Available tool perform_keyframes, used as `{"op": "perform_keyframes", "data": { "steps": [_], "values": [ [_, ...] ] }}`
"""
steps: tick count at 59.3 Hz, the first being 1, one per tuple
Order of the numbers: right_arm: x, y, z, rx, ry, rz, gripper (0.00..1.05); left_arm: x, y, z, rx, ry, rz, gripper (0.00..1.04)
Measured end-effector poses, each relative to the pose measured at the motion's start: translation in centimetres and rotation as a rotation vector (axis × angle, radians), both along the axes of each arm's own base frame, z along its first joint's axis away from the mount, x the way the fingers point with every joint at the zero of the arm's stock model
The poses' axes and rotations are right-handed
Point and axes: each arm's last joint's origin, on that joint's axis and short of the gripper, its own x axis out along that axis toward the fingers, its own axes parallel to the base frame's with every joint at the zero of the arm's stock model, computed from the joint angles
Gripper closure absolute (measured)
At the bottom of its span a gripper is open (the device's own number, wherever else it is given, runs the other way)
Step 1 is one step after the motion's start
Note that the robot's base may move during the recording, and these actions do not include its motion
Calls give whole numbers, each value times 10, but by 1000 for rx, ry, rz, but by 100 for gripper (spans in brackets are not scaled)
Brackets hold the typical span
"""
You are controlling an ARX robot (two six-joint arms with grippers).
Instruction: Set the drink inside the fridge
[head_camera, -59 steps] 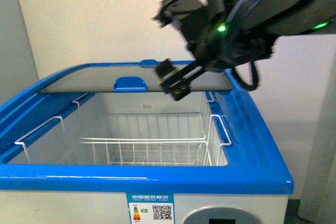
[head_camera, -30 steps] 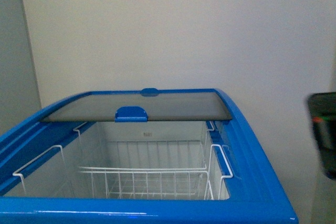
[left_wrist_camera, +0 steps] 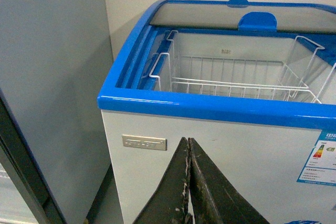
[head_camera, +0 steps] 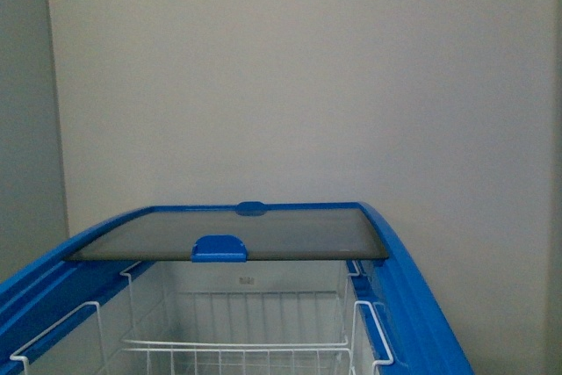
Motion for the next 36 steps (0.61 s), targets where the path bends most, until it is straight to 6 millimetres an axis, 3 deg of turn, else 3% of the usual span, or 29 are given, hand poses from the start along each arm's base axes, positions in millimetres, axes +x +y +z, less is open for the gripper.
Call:
{"op": "perform_keyframes", "data": {
  "steps": [24, 36],
  "values": [
    [-13, -20, -28, -7, 25, -10, 102, 0, 0, 0, 0, 0, 0, 102],
    [-16, -20, -30, -6, 2, -8, 102, 0, 0, 0, 0, 0, 0, 102]
  ]
}}
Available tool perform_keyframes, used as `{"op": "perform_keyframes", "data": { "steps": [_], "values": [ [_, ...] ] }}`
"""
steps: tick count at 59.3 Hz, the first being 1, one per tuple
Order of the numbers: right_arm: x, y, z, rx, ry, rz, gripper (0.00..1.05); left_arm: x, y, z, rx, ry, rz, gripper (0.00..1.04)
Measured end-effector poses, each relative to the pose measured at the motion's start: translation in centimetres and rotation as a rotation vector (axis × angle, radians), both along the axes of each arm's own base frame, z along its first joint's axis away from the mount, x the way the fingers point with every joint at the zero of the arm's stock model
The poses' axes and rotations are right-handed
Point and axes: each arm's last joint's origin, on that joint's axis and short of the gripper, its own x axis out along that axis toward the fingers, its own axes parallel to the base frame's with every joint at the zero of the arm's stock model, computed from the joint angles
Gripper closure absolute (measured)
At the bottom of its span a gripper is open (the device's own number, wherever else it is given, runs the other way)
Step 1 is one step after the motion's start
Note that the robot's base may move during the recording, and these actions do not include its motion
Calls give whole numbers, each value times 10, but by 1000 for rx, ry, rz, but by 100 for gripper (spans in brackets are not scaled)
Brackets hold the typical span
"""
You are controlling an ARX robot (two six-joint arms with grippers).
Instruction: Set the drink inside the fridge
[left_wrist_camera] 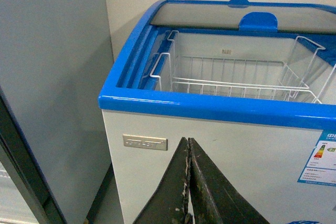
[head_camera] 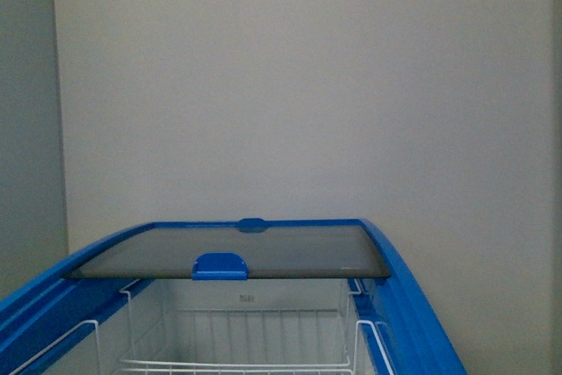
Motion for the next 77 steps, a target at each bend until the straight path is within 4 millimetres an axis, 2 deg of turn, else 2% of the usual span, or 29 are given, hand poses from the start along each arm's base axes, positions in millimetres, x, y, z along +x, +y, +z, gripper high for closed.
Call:
{"op": "perform_keyframes", "data": {
  "steps": [16, 19, 24, 30, 39, 47, 50, 53, 77],
  "values": [
    [0, 0, -11, 0, -4, 2, 102, 0, 0, 0, 0, 0, 0, 102],
    [-1, 0, -11, 0, -6, 1, 102, 0, 0, 0, -1, 0, 0, 99],
    [-1, 0, -11, -2, -10, 1, 91, 0, 0, 0, -1, 0, 0, 87],
    [-1, 0, -11, -2, -10, 1, 70, 0, 0, 0, -1, 0, 0, 65],
    [-1, 0, -11, -2, -10, 1, 49, 0, 0, 0, -1, 0, 0, 44],
    [-1, 0, -11, -2, -10, 1, 20, 0, 0, 0, -1, 0, 0, 14],
    [-1, 0, -11, -2, -10, 1, 10, 0, 0, 0, 0, 0, 0, 7],
    [-1, 0, -11, -2, -10, 1, 6, 0, 0, 0, -1, 0, 0, 9],
    [-1, 0, -11, -2, -10, 1, 7, 0, 0, 0, -1, 0, 0, 8]
  ]
}}
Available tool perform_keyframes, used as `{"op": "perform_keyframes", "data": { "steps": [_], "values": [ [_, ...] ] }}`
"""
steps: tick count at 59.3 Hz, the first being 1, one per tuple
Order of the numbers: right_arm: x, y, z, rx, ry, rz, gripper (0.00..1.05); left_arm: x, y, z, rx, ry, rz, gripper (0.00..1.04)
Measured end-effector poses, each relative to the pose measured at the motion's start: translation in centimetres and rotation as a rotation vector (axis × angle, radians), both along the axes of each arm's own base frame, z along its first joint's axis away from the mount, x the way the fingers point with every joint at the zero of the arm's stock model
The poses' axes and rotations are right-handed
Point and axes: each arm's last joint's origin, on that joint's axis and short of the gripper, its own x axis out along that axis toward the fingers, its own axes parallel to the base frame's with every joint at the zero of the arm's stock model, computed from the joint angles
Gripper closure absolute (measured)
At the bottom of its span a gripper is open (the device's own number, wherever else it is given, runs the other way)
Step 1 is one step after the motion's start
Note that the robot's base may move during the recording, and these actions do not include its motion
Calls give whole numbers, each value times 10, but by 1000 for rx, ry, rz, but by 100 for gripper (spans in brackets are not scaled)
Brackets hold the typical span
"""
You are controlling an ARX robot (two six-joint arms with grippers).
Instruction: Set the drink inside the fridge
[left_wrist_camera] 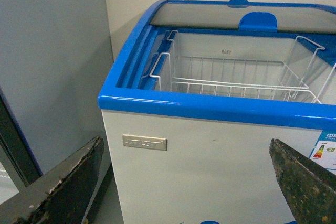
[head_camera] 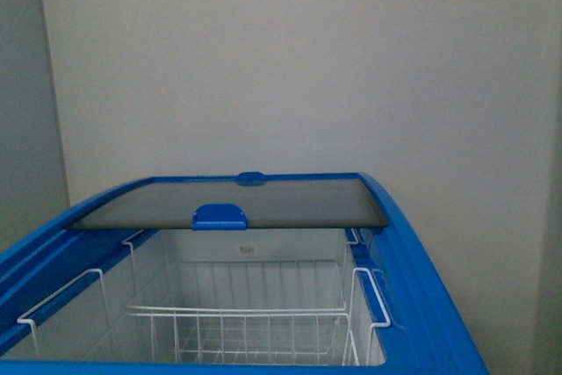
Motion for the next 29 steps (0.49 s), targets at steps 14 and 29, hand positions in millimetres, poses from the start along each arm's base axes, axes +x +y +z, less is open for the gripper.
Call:
{"op": "perform_keyframes", "data": {
  "steps": [14, 29],
  "values": [
    [0, 0, 0, 0, 0, 0, 7, 0, 0, 0, 0, 0, 0, 8],
    [0, 0, 0, 0, 0, 0, 7, 0, 0, 0, 0, 0, 0, 8]
  ]
}}
